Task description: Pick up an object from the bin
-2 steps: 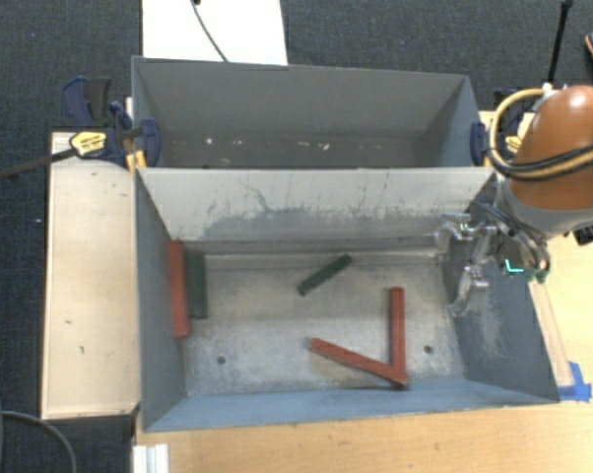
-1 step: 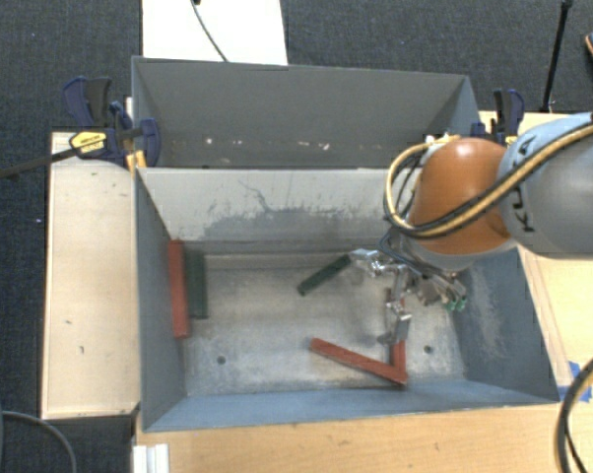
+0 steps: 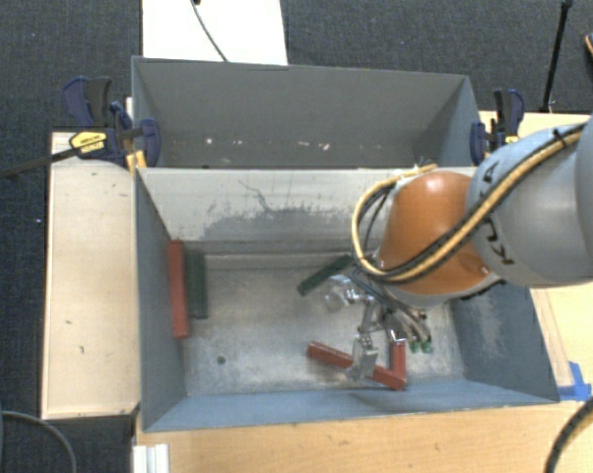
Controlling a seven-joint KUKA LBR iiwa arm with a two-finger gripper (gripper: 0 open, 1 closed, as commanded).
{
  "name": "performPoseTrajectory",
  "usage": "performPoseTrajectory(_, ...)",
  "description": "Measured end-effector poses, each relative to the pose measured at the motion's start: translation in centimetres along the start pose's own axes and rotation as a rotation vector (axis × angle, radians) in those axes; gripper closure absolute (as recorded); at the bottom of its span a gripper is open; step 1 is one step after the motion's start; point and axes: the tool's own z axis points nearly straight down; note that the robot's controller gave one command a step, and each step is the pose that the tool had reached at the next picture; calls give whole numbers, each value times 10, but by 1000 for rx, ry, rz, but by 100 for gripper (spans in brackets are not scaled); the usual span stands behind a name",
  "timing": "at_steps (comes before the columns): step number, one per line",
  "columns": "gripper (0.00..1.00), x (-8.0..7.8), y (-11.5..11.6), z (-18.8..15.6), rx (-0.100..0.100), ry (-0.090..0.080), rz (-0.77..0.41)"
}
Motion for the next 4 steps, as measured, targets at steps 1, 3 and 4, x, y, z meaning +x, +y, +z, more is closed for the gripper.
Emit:
performPoseTrajectory(1,0,-7,6,37,3,2,-50)
performPoseTrajectory(3,100,-13,23,-79,4,-10,-64)
performPoseTrajectory(4,100,-33,14,-177,6,-13,-72)
